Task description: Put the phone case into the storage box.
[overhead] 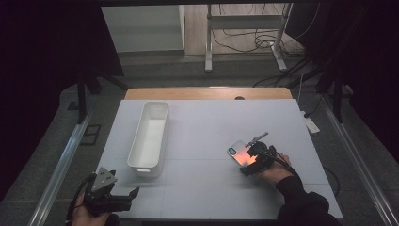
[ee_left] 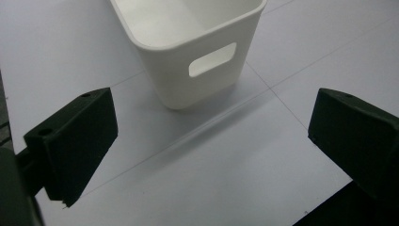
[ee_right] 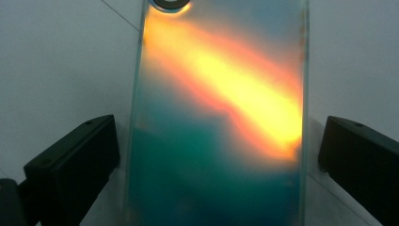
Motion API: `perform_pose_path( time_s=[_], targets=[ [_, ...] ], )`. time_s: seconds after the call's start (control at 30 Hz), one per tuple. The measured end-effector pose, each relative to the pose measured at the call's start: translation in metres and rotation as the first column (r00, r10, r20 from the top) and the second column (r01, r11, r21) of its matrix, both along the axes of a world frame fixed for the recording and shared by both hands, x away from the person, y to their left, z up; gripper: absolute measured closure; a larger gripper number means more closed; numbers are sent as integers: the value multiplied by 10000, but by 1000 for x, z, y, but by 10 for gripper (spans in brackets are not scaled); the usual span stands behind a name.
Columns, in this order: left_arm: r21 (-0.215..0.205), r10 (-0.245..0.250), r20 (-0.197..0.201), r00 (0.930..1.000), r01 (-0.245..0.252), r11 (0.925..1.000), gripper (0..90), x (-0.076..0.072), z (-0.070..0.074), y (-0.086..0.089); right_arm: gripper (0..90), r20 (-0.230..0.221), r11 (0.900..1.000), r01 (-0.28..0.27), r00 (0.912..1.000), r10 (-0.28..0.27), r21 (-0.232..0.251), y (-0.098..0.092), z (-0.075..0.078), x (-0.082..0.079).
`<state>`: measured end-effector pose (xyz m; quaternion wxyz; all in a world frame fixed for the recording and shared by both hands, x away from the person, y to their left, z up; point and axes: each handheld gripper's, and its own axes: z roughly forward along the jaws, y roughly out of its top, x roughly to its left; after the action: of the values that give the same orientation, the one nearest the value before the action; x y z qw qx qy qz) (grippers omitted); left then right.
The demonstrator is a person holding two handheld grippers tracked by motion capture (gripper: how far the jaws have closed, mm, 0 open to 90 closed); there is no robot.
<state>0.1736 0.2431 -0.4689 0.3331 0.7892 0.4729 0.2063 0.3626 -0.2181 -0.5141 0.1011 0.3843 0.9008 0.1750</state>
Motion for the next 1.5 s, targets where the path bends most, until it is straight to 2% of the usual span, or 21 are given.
perform_pose_path(
  time_s=[0.17, 0.23, 0.47, 0.8, 1.0, 1.3, 1.5],
  targets=[
    [-34, 32, 12, 10000, -32, 10000, 24, 0, 0, 1, 85, -105, 10000, 64, 9999, -64, 25, 0, 3, -1],
    [-78, 55, 18, 10000, -55, 10000, 24, 0, 0, 1, 166, -100, 9999, 58, 9999, -57, 109, -2, 7, -2],
    [-168, 70, 52, 10000, -69, 9998, 20, -1, 1, 2, 171, -250, 9999, 147, 9996, -149, -79, 0, 8, 0],
    [-453, 130, 115, 9998, -125, 9989, 13, -1, 1, 6, 172, -127, 9999, 117, 9998, -118, -83, 0, 9, -2],
    [-396, -2, 99, 10000, 6, 9992, 17, -1, 1, 4, 172, 112, 9998, 43, 9999, -45, 182, -1, 14, -3],
    [-797, 97, 99, 9999, -89, 9968, 0, -1, 2, 9, 173, 486, 9959, -155, 9988, 113, 889, -3, 23, -6],
    [-762, -42, 116, 9999, 51, 9971, 0, -1, 2, 8, 173, 794, 9921, -358, 9965, 264, 1200, -2, 30, -10]
  ],
)
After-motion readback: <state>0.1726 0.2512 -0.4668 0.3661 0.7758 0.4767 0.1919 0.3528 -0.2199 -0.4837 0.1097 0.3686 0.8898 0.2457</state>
